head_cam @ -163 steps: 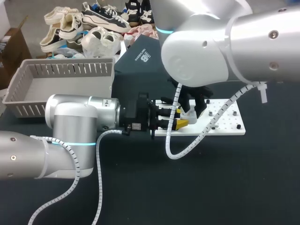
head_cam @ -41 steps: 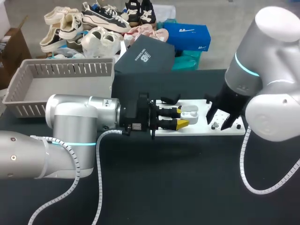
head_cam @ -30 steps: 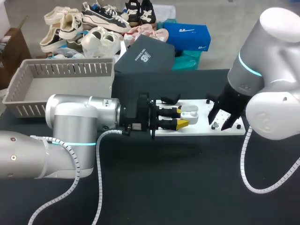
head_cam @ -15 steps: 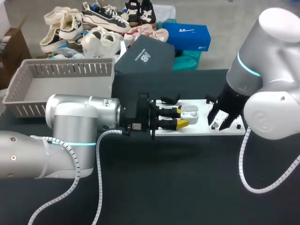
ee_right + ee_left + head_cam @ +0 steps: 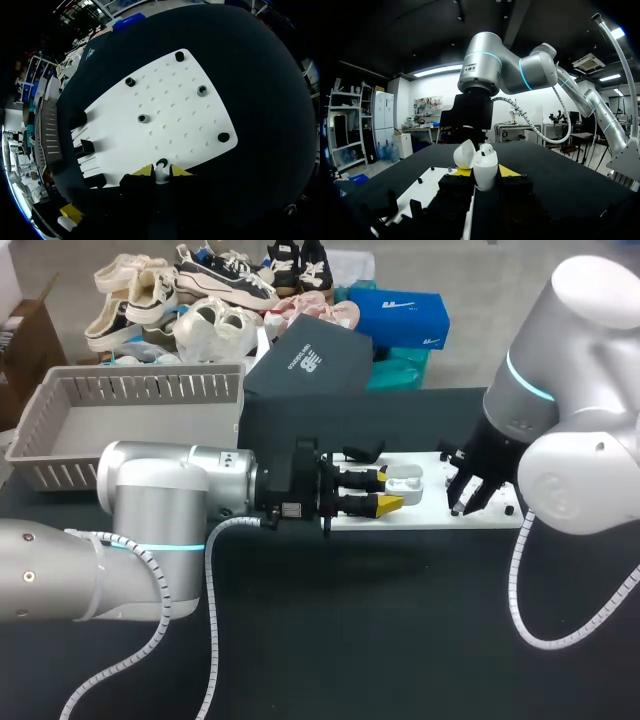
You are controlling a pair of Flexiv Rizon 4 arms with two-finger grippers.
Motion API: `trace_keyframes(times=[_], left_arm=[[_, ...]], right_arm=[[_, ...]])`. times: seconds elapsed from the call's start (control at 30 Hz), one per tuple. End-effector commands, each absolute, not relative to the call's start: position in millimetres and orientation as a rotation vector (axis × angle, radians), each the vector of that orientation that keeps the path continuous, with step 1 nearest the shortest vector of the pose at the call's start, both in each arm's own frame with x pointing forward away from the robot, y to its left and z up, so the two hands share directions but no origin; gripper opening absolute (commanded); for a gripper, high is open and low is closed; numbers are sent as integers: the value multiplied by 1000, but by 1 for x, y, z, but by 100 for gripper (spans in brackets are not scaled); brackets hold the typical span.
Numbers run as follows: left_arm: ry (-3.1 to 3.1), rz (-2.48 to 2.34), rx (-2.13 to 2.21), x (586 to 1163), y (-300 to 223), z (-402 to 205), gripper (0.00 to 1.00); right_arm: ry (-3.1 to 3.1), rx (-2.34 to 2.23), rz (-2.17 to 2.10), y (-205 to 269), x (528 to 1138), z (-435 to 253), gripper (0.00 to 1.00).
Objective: Pick up each earbud case from the left stands, insert the matching earbuds, close the lid, and place the case in the box.
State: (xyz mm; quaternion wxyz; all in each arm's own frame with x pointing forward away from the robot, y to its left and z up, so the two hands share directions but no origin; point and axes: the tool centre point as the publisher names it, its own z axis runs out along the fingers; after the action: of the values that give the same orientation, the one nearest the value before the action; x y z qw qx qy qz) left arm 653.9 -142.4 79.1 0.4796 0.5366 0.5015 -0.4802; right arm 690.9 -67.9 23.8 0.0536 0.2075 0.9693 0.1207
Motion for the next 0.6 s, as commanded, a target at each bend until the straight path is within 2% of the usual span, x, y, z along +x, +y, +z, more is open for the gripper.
trace_keyframes(times=[0.03,0.6], left_arm=[[1223,-1169,1307,653,-142,79,0],[1223,-1169,1307,653,-142,79,0]], right_arm=[[2951,628,370,-68,693,24,0],[2908,618,392,-82,673,69,0]])
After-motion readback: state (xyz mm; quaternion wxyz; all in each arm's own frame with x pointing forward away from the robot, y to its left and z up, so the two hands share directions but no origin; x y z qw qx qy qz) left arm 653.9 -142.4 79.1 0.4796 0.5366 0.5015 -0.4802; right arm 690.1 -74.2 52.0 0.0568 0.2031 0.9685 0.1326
